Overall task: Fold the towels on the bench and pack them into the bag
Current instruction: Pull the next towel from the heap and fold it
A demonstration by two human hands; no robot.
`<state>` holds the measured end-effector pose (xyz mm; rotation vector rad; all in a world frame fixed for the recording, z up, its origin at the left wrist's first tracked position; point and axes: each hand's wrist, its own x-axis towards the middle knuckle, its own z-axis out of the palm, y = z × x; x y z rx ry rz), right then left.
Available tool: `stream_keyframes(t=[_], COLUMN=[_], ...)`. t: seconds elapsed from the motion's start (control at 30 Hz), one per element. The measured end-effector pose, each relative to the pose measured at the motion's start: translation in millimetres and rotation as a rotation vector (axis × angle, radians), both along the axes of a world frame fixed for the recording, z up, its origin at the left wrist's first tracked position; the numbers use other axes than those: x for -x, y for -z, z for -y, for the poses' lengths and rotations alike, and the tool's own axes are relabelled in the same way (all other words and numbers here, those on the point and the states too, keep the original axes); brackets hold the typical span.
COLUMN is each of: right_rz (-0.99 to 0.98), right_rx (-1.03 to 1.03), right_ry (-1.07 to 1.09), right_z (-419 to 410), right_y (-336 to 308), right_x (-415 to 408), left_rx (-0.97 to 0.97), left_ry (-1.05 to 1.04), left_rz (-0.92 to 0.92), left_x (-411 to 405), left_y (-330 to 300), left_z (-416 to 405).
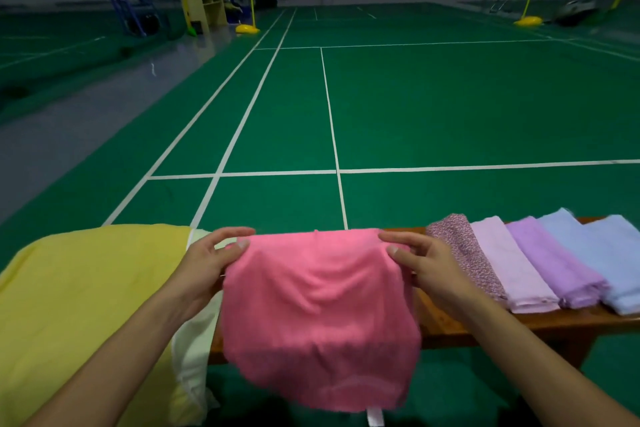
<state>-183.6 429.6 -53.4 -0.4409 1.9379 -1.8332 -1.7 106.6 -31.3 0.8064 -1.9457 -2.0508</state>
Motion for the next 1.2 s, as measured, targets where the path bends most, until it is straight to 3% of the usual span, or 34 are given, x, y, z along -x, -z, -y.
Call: stream_keyframes(t=[0.13, 0.27, 0.4, 0.53, 0.77, 0.93, 1.07, 1.2], right_rz=[0.009, 0.013, 0.088, -0.26, -0.898, -1.088, -0.986, -0.754], right_rx=[0.017, 0.066, 0.35, 0.175, -0.324, -0.336, -0.244, -0.025], right_ry=[0.052, 0.069, -0.04, -0.051, 0.271, 0.42, 0.381, 0.313], right_z=[-4, -4, -4, -9, -21, -30, -39, -42], right_y=[-10, -22, -47, -73, -120, -146, -160, -166], right_x=[9, 20, 29, 41, 36, 20, 19, 8], left_rx=[0.144, -0.012, 0.185, 0.578, 0.945, 0.854, 0.45, 0.601], left_ry=[-0.037, 0.076, 0.17, 0.039, -0.156, -0.302, -0.297, -0.337], left_rz=[-0.016, -0.137, -0.232, -0.237, -0.308, -0.407, -0.503, -0.459], left_x=[2, 5, 11, 19, 19, 18, 12, 5], left_y=[-8, -30, -59, -83, -112, -131, -146, -147], left_z=[9, 16, 16, 20, 15, 14, -6, -15])
